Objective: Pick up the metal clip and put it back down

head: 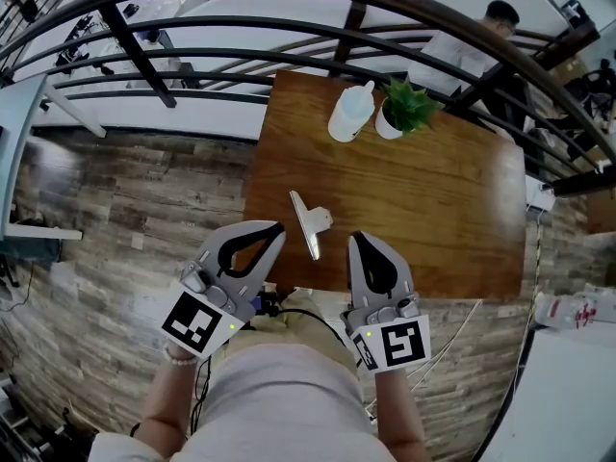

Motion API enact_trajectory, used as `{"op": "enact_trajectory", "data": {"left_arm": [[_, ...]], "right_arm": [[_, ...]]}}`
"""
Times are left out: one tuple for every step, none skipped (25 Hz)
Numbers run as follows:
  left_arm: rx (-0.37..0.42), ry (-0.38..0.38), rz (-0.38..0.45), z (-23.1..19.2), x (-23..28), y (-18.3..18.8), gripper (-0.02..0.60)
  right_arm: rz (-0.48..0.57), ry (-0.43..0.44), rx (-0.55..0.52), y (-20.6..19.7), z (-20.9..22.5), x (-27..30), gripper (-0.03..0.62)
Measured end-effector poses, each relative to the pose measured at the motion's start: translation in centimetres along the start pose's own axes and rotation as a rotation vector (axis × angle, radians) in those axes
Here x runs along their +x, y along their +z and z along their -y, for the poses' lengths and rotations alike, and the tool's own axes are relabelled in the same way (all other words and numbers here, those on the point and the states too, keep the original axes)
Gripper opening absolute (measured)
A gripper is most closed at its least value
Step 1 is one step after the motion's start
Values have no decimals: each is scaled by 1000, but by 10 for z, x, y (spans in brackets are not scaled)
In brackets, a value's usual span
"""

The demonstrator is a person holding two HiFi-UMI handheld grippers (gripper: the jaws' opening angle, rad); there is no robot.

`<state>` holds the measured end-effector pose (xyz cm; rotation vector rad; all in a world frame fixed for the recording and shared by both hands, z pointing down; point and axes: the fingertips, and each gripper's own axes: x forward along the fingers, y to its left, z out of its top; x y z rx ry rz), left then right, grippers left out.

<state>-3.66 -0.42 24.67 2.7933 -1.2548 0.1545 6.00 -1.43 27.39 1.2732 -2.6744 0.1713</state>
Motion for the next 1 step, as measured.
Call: {"op": "enact_trajectory", "data": {"left_arm": [[-1, 1, 1, 0, 1, 0, 0]], "right_arm": [[-1, 3, -2, 0, -1, 1, 12]]}}
